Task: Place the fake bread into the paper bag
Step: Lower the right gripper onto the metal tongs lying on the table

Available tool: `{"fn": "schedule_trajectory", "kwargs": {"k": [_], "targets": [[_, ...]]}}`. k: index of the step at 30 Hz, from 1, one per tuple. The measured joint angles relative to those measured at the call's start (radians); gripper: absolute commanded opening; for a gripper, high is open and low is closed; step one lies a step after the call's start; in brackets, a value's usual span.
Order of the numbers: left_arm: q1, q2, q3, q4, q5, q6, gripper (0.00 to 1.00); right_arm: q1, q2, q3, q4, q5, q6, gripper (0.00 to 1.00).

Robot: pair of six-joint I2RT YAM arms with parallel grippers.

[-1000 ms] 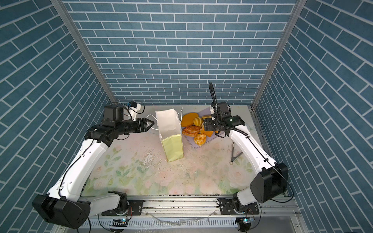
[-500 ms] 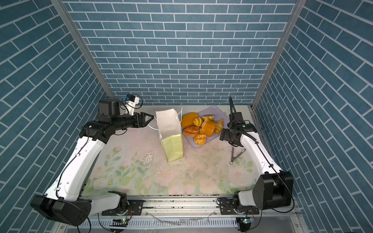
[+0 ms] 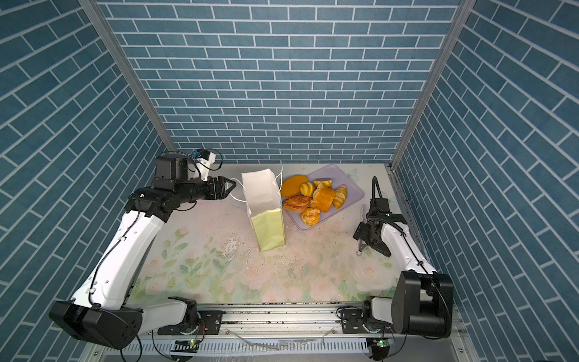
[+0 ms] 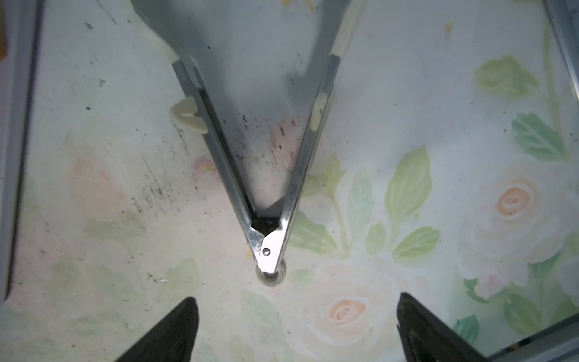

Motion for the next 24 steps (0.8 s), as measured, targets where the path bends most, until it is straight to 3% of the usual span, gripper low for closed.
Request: {"fn": "schedule_trajectory", "kwargs": {"k": [24], "targets": [[0.0,-0.001,-0.001,-0.004,-0.04,-0.006,0.71,-0.061,0.166,-0.055,0.168,-0.074,-0.011,0.94]]}}
